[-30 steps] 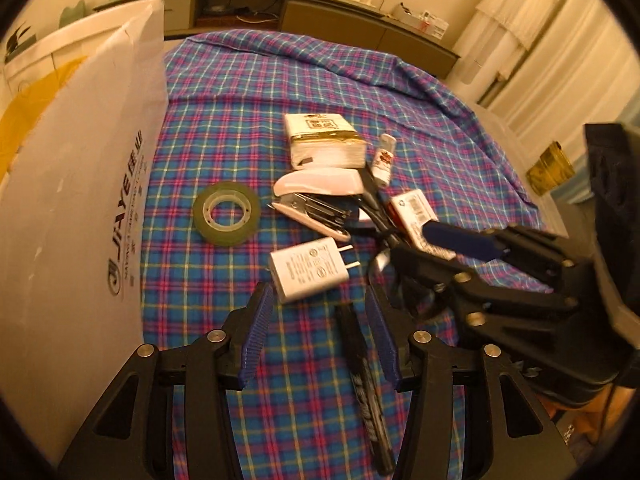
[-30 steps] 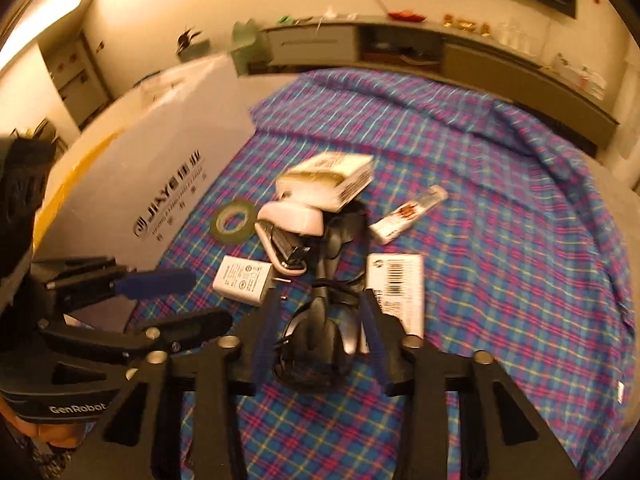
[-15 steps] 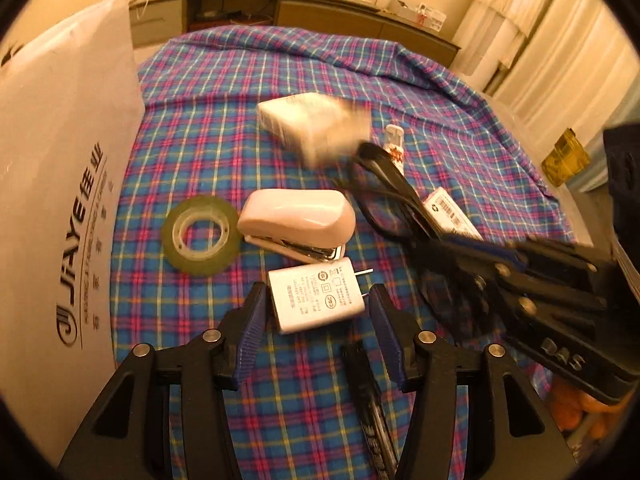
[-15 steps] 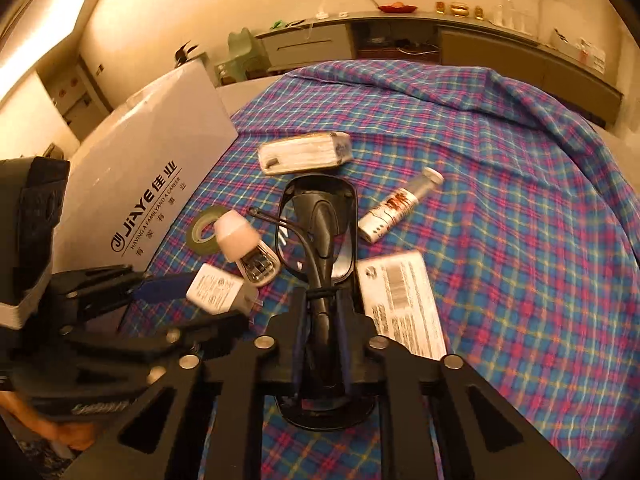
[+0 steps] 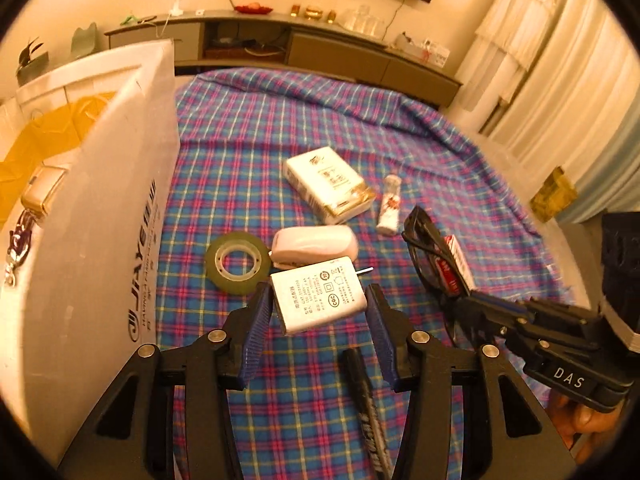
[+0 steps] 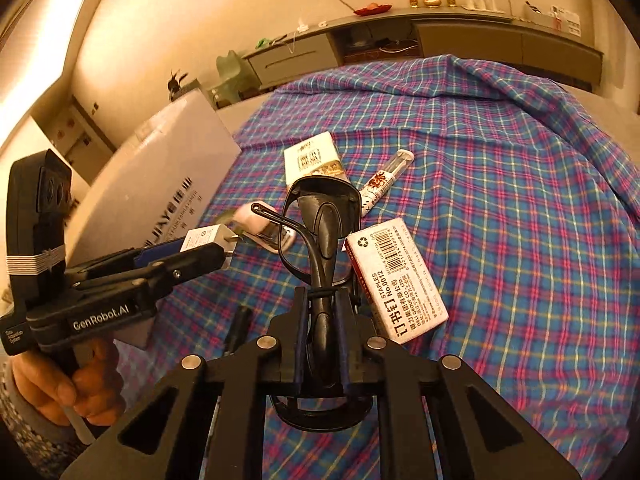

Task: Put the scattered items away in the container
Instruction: 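Grasp the white charger with the left tool while the right tool grasps the sunglasses, then carry the white charger and sunglasses over the white box with both tools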

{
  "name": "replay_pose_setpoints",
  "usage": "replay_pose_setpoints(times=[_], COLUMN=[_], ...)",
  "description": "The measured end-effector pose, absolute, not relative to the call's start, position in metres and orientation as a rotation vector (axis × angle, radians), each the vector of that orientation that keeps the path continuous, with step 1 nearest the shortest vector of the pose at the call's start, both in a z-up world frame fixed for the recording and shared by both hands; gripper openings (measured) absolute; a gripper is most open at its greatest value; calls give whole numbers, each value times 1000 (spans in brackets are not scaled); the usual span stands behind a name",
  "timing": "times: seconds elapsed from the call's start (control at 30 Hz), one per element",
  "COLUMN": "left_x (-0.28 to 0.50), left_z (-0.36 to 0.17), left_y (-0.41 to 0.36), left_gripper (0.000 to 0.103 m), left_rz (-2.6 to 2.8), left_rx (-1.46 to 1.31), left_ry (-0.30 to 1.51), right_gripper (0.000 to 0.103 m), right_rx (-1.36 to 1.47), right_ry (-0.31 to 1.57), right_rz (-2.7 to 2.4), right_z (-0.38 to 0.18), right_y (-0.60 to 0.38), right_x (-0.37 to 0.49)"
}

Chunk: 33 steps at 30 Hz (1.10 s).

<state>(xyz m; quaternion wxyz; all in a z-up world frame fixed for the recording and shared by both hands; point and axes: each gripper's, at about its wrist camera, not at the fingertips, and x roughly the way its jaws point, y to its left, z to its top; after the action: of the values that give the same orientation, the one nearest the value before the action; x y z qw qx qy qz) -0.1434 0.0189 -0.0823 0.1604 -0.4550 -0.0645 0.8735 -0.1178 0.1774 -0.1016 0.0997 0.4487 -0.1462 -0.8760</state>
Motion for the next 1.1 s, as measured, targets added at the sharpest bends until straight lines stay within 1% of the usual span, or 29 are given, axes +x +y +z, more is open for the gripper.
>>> replay_pose_setpoints(times=[0.23,0.33,0.43,0.47,0.57,0.77,1.1], left_x=[-132,-127,-121,-119,-114,-106,-89], left_z=[-57,-49,-43,-41,-33,-19,6], left_y=[7,-1,-8,-11,-16,-24,-48], left_gripper=[49,49,49,49,49,49,49], left_rz=[2502,2500,2502,2500,2503,2503,2515], left_rx=[-1229,-1208,-1192,-1186,-1160,-1122,-1028], left_ry=[-244,-279,-304,-309,-330,-364,-423], right_gripper=[14,14,14,14,14,14,14], right_rx=[1273,1248,1226,1220,1207,1202,1142], right_ry=[-553,-693,-949,-1005,-1097,-1082,-931], right_rz=[-2561,-2508,-2413,-2401,-2395,-2409,-2453], right_z=[-77,-72,-78,-80,-84,-75,-31], right_y=[174,179,195,200,205,192,150], right_x=[-99,-95,-91,-89,-79,-67,-60])
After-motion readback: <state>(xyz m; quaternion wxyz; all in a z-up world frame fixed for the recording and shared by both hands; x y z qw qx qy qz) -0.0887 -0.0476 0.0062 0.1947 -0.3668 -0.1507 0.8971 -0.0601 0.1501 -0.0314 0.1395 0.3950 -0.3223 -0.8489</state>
